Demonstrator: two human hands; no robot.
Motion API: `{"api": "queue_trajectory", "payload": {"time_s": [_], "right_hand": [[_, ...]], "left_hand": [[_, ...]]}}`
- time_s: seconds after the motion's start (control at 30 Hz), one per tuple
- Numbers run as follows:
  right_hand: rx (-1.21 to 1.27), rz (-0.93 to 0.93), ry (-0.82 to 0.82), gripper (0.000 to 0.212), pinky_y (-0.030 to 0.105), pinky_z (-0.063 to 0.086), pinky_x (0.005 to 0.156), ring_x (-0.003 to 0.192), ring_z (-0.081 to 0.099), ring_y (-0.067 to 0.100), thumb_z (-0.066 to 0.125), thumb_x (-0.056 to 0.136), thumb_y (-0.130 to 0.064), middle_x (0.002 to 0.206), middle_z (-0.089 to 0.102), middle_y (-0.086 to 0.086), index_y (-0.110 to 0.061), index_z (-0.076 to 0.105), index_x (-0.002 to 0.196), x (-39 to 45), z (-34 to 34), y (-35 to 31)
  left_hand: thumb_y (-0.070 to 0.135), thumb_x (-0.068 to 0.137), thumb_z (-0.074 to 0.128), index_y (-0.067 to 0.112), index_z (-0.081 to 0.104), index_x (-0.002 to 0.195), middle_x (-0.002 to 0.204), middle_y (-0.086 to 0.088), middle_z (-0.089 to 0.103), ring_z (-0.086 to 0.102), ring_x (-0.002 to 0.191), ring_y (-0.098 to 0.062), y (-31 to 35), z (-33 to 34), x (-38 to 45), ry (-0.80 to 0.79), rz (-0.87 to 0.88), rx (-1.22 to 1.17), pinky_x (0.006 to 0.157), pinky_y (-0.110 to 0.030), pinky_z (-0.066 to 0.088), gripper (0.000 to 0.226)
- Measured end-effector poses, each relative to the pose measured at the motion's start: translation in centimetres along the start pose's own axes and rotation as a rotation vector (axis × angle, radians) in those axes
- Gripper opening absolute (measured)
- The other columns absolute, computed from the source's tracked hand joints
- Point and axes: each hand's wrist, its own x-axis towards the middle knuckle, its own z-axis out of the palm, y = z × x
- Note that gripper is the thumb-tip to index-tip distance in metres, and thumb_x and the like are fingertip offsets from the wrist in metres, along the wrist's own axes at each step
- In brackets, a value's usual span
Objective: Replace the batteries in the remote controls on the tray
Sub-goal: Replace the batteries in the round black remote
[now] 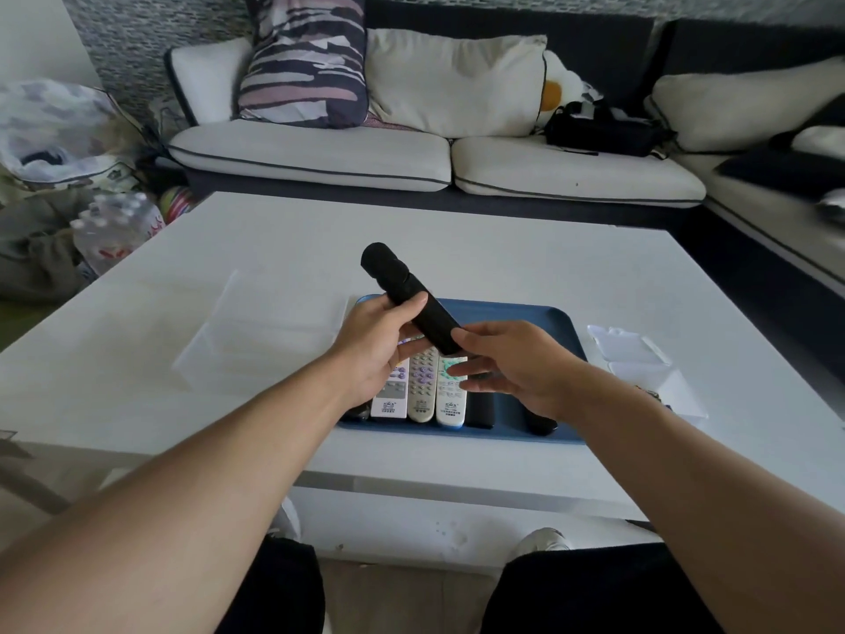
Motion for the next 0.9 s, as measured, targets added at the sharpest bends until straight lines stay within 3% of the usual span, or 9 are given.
{"api": "queue_trajectory", "payload": {"time_s": [0.2,0.37,0.47,0.53,0.6,0.63,0.7,0.77,0.9], "right_hand": [[-0.016,-0.061,0.067,0.028,0.022,0.056,0.065,0.078,0.070,0.014,0.063,0.097,-0.028,0.100,0.076,0.009,-0.007,0.071,0.113,-0.1,1.0,-0.1],[0.381,-0.052,0.053,0.026,0.034,0.062,0.079,0.086,0.073,0.032,0.059,0.098,-0.011,0.111,0.069,0.028,0.008,0.061,0.116,-0.3,1.4,-0.4],[0.478,-0.150,0.215,0.012,0.035,0.061,0.080,0.078,0.075,0.031,0.061,0.095,-0.004,0.096,0.070,0.020,0.002,0.061,0.106,-0.2,0.0,-0.7],[0.112,-0.274,0.452,0.007,0.035,0.060,0.072,0.076,0.075,0.025,0.065,0.092,-0.012,0.083,0.075,0.006,-0.013,0.062,0.099,0.0,-1.9,-0.3],[-0.322,-0.342,0.616,0.007,0.032,0.056,0.060,0.075,0.073,0.020,0.064,0.089,-0.023,0.078,0.075,-0.003,-0.025,0.062,0.095,-0.1,-3.6,0.3],[-0.440,-0.347,0.650,0.007,0.029,0.053,0.055,0.073,0.070,0.017,0.063,0.089,-0.024,0.079,0.074,-0.005,-0.027,0.062,0.095,-0.2,-4.3,0.6],[-0.562,-0.323,0.659,0.008,0.022,0.044,0.047,0.068,0.064,0.011,0.060,0.090,-0.023,0.081,0.069,-0.010,-0.029,0.062,0.095,-0.1,-5.1,1.3],[-0.709,-0.283,0.643,0.010,0.024,0.045,0.050,0.069,0.061,0.010,0.059,0.088,-0.022,0.080,0.065,-0.013,-0.031,0.062,0.090,0.4,-5.3,2.0],[-1.009,-0.232,0.515,0.018,0.028,0.042,0.058,0.082,0.062,0.022,0.058,0.080,-0.013,0.083,0.065,-0.007,-0.029,0.061,0.086,0.9,-4.9,3.3]], "left_hand": [[0.021,0.102,0.057,0.004,0.065,0.110,0.103,-0.012,0.071,0.071,0.097,-0.025,0.1,0.1,0.2,0.026,-0.016,-0.019,0.080,-0.032,0.059,0.020],[0.030,0.100,0.060,0.009,0.067,0.107,0.101,-0.004,0.074,0.072,0.099,-0.017,0.0,0.2,0.2,-0.016,-0.048,0.081,0.086,-0.031,0.058,0.023],[0.053,0.099,0.053,0.013,0.067,0.117,0.120,0.001,0.070,0.065,0.116,-0.016,-0.9,0.2,0.3,-0.060,-0.064,0.367,0.103,-0.036,0.050,0.046],[0.066,0.096,0.042,0.013,0.064,0.125,0.129,-0.002,0.066,0.061,0.119,-0.018,-1.6,0.1,0.1,-0.159,-0.027,0.738,0.107,-0.037,0.045,0.064],[0.055,0.101,0.043,0.016,0.057,0.135,0.142,-0.005,0.058,0.054,0.126,-0.019,-2.4,0.0,0.0,-0.283,0.004,1.031,0.103,-0.029,0.037,0.053],[0.046,0.103,0.047,0.019,0.047,0.147,0.155,-0.001,0.045,0.042,0.139,-0.017,-2.8,0.1,0.0,-0.332,-0.008,1.130,0.107,-0.024,0.029,0.051],[0.038,0.104,0.050,0.022,0.023,0.160,0.168,0.000,0.013,0.010,0.154,-0.017,-3.4,0.3,0.1,-0.420,-0.018,1.341,0.118,-0.025,0.011,0.064],[0.042,0.103,0.047,0.029,0.010,0.161,0.169,0.002,-0.008,-0.013,0.155,-0.020,-4.3,0.5,0.4,-0.481,-0.064,1.533,0.125,-0.041,-0.001,0.069],[0.055,0.099,0.045,0.037,-0.002,0.160,0.166,0.005,-0.024,-0.029,0.150,-0.027,-5.3,0.7,0.4,-0.569,-0.185,1.711,0.123,-0.057,-0.005,0.079]]}}
